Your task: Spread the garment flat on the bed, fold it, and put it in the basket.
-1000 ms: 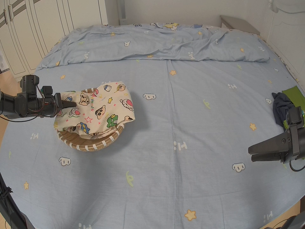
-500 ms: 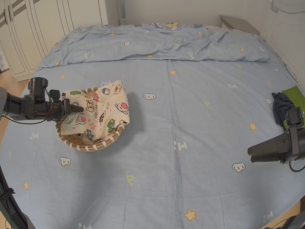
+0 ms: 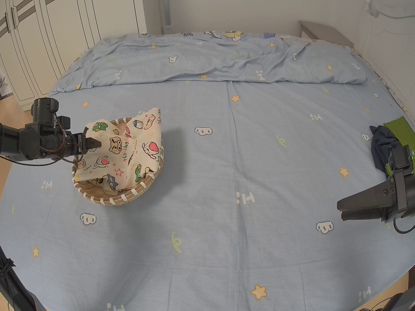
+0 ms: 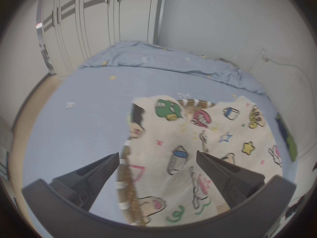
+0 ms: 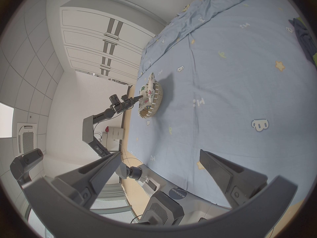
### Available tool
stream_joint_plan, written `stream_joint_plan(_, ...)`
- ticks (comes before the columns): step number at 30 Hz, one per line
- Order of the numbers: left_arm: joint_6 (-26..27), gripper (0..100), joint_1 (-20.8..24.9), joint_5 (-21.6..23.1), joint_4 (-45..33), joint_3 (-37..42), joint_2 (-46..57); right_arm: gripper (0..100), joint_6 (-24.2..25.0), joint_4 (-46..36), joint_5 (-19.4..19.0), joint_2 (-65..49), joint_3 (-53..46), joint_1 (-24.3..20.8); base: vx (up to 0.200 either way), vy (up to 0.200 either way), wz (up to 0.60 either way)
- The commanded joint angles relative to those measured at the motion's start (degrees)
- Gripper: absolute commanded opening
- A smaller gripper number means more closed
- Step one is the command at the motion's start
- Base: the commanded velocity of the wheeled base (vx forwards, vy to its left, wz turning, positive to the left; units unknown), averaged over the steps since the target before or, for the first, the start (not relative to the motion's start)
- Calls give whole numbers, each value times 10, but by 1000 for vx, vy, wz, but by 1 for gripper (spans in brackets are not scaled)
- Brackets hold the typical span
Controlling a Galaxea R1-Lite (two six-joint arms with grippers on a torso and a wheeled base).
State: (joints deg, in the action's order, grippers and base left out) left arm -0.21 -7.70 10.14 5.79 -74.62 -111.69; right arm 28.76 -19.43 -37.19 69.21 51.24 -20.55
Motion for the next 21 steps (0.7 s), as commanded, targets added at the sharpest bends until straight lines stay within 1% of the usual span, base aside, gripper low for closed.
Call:
stream_joint_plan(1,28,100,15,-68,4,29,64,100,0,0,-1,1,0,0,0,0,0)
stream_joint_plan(9,21,100,36,-67,4,50,130,100,0,0,-1,0,0,1,0,0,0)
stream_joint_plan(11,12,100,37,-65,4,62,172,100,-7,-1,2,-7,-6,3,0,0,0)
stream_joint_plan(13,-12,100,42,-52,5,83,214,100,-46,4,5,-26,-31,6,0,0,0)
stream_joint_plan(15,-45,100,63,-31,6,110,261,100,-112,20,5,-62,-76,9,0,0,0)
stream_joint_plan(17,-71,100,75,-27,6,134,305,100,-167,45,6,-83,-122,10,0,0,0)
stream_joint_plan(18,-87,100,82,-28,6,151,338,100,-204,65,8,-96,-160,16,0,0,0)
stream_joint_plan(19,-88,100,83,-28,6,154,343,100,-208,68,9,-98,-165,17,0,0,0)
stream_joint_plan(20,-100,100,95,-30,6,192,396,100,-252,106,18,-116,-226,31,0,0,0)
stream_joint_plan(21,-100,100,95,-30,6,192,396,100,-252,106,18,-116,-226,31,0,0,0)
